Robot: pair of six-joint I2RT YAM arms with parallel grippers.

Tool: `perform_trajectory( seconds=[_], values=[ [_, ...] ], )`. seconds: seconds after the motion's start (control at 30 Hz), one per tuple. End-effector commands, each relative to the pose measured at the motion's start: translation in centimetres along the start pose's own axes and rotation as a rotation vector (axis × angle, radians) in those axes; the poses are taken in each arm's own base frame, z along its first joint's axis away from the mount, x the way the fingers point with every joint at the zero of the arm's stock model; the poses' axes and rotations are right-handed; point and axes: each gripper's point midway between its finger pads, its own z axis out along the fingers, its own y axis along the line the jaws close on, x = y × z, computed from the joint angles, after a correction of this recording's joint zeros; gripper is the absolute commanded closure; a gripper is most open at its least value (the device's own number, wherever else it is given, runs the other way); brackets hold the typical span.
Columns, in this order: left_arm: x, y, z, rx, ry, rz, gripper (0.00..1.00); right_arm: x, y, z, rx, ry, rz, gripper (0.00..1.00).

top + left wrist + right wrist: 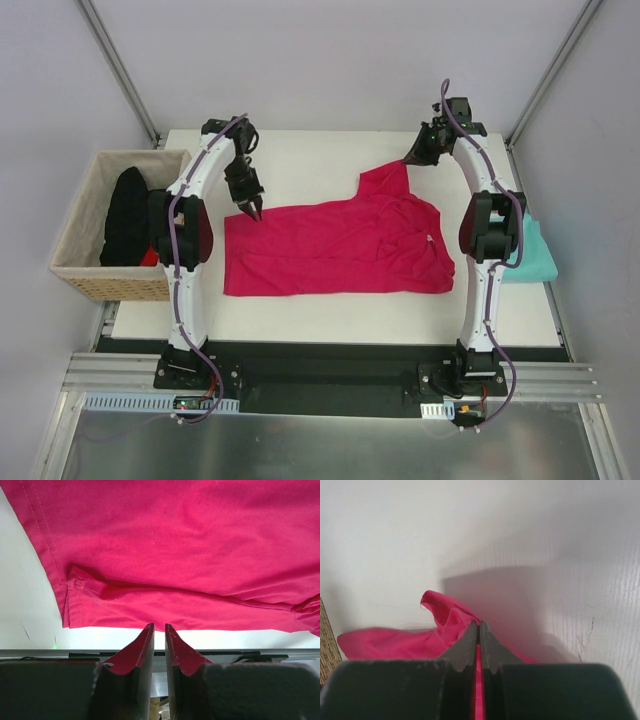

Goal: Fold and stack the t-shirts
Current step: Grap the side of the flattened tshirt furthest away from the robot with both arms

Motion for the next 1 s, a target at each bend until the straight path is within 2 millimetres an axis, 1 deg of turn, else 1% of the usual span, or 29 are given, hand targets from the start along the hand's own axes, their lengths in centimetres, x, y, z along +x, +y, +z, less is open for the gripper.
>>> perform_trajectory(
  seconds=[0.0,0.2,0.23,0.3,0.33,0.7,0.83,0.97],
  values=[
    [0.7,-0.2,-2.6,0.027,-0.043,-0.003,0.86,-3.5,4.1,-4.3,-0.095,-0.118,-0.078,0.99],
    [0.7,-0.2,-2.7,0.029,-0.046,-0.001,0.86,-4.3,5.1,-5.4,-0.116,-0.151,-0.099,0.99],
    [0.6,-0.2,-2.6,0.028,-0.045,0.001,0.86,-4.5,5.5,-5.9,-0.126,-0.162,-0.108,0.99],
    [0.6,-0.2,-2.7,0.028,-0.046,0.001,0.86,-4.8,5.7,-6.3,-0.131,-0.172,-0.112,0.99],
    [0.6,-0.2,-2.6,0.028,-0.046,0.003,0.86,-5.1,6.1,-6.9,-0.138,-0.185,-0.118,0.99],
    [0.3,-0.5,-2.7,0.037,-0.05,0.013,0.86,-6.1,8.1,-9.2,-0.173,-0.236,-0.157,0.99],
    [0.4,-0.4,-2.7,0.036,-0.047,0.013,0.86,-5.8,7.8,-8.8,-0.164,-0.229,-0.156,0.99],
    [0.6,-0.1,-2.6,0.026,-0.045,0.01,0.86,-4.9,6.9,-7.6,-0.149,-0.195,-0.141,0.99]
  ],
)
